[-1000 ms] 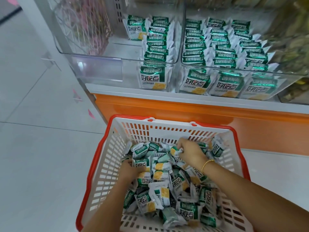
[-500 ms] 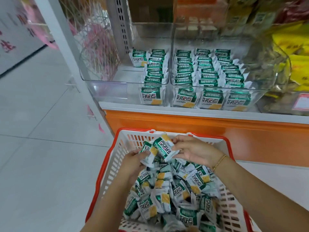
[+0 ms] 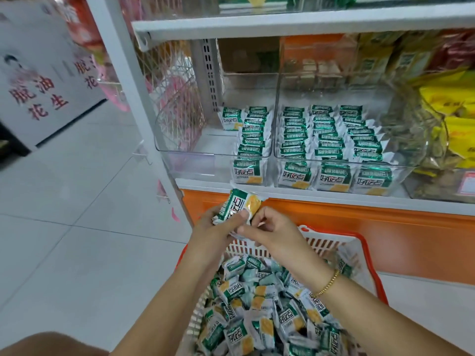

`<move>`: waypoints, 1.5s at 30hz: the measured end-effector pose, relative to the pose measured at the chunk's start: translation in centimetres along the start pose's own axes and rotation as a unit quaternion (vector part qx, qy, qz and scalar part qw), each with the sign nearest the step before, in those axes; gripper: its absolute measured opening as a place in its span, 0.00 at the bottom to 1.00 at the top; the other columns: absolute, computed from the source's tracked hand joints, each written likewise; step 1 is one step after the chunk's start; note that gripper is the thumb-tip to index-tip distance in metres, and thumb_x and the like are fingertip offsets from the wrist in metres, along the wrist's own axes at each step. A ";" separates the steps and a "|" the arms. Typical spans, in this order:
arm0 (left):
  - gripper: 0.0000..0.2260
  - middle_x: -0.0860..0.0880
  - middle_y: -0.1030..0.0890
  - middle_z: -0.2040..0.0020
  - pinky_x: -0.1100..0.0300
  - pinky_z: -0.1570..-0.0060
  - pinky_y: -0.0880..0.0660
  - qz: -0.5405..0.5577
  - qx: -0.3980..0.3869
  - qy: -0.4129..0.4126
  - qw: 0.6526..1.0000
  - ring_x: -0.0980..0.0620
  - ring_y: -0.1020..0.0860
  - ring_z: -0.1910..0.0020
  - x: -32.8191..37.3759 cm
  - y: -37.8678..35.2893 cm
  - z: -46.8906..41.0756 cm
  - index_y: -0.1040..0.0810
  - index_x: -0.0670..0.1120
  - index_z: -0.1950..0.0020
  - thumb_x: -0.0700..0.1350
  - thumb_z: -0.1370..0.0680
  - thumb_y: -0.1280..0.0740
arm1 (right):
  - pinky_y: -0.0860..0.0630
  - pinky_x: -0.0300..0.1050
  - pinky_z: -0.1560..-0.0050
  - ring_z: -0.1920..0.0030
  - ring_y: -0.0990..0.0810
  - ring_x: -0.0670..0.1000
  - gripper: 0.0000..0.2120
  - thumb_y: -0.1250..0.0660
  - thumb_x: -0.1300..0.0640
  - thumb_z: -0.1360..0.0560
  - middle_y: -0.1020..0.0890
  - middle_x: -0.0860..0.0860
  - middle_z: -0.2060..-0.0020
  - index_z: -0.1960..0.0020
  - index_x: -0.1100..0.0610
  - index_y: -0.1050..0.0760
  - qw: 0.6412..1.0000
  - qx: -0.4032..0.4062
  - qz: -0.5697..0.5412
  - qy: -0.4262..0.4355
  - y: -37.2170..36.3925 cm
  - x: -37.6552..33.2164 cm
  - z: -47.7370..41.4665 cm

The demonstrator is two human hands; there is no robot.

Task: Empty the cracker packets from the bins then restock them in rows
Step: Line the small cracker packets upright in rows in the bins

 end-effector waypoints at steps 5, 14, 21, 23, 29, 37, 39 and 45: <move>0.22 0.44 0.16 0.51 0.52 0.51 0.21 -0.156 -0.031 -0.057 0.986 0.44 0.17 0.54 7.2 0.0 -1.0 0.24 0.44 0.40 0.44 0.32 0.23 | 0.37 0.37 0.66 0.67 0.34 0.43 0.23 0.36 0.34 0.32 0.33 0.44 0.67 0.67 0.52 0.36 0.879 0.082 0.418 0.214 1.9 -9.7 1.0; 0.24 0.58 0.20 0.57 0.68 0.61 0.22 -0.398 -0.105 -0.220 0.884 0.66 0.20 0.61 14.4 -0.7 -1.2 0.31 0.51 0.42 0.44 0.32 0.23 | 0.34 0.40 0.34 0.35 0.30 0.45 0.41 0.25 0.41 0.33 0.30 0.44 0.32 0.26 0.45 0.41 0.786 -0.175 0.561 0.190 -0.9 -15.9 -5.5; 0.28 0.55 0.23 0.47 0.61 0.48 0.23 -0.268 0.034 -0.273 0.923 0.57 0.22 0.47 17.5 4.5 -5.0 0.33 0.51 0.42 0.48 0.35 0.21 | 0.31 0.41 0.57 0.56 0.28 0.45 0.23 0.24 0.43 0.33 0.27 0.41 0.57 0.46 0.50 0.31 0.745 -0.206 0.600 0.206 -4.4 -18.7 -12.2; 0.30 0.57 0.26 0.44 0.63 0.45 0.28 -0.278 0.076 -0.284 0.915 0.58 0.26 0.43 18.1 5.5 -5.6 0.34 0.50 0.35 0.50 0.31 0.24 | 0.33 0.41 0.62 0.60 0.29 0.44 0.23 0.23 0.43 0.35 0.28 0.41 0.59 0.49 0.48 0.32 0.778 -0.197 0.570 0.174 -3.9 -18.6 -15.6; 0.16 0.51 0.25 0.36 0.55 0.43 0.27 -0.553 0.070 -0.226 0.799 0.49 0.24 0.42 15.2 6.1 -7.6 0.26 0.51 0.35 0.50 0.23 0.35 | 0.32 0.43 0.63 0.56 0.25 0.50 0.24 0.24 0.46 0.33 0.20 0.49 0.51 0.42 0.57 0.25 0.833 -0.098 0.542 0.051 -1.4 -16.9 -26.1; 0.19 0.57 0.30 0.32 0.66 0.42 0.33 -0.559 0.038 -0.276 0.781 0.57 0.28 0.37 14.9 6.5 -7.7 0.32 0.56 0.30 0.50 0.21 0.38 | 0.27 0.42 0.63 0.58 0.24 0.54 0.26 0.22 0.52 0.34 0.20 0.55 0.56 0.43 0.65 0.25 0.733 -0.054 0.678 -0.034 -0.4 -12.9 -30.9; 0.20 0.58 0.31 0.31 0.68 0.42 0.34 -0.556 0.033 -0.284 0.780 0.58 0.28 0.37 14.8 6.6 -7.7 0.33 0.56 0.29 0.50 0.21 0.38 | 0.27 0.42 0.59 0.57 0.24 0.55 0.27 0.21 0.48 0.35 0.20 0.56 0.52 0.44 0.64 0.23 0.721 -0.046 0.690 -0.043 0.1 -12.9 -31.5; 0.21 0.61 0.33 0.31 0.75 0.47 0.42 -0.557 0.028 -0.296 0.775 0.61 0.30 0.37 14.7 6.6 -7.6 0.35 0.58 0.29 0.51 0.21 0.38 | 0.25 0.49 0.49 0.45 0.22 0.59 0.35 0.20 0.51 0.36 0.21 0.59 0.43 0.36 0.64 0.30 0.705 -0.031 0.707 -0.048 0.1 -12.6 -31.6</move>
Point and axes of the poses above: each hand's wrist, its own z-axis away from the middle knuckle, its own y-axis out of the back of the hand, x = y × z, the point moved 10 cm from there along -z, towards the middle knuckle
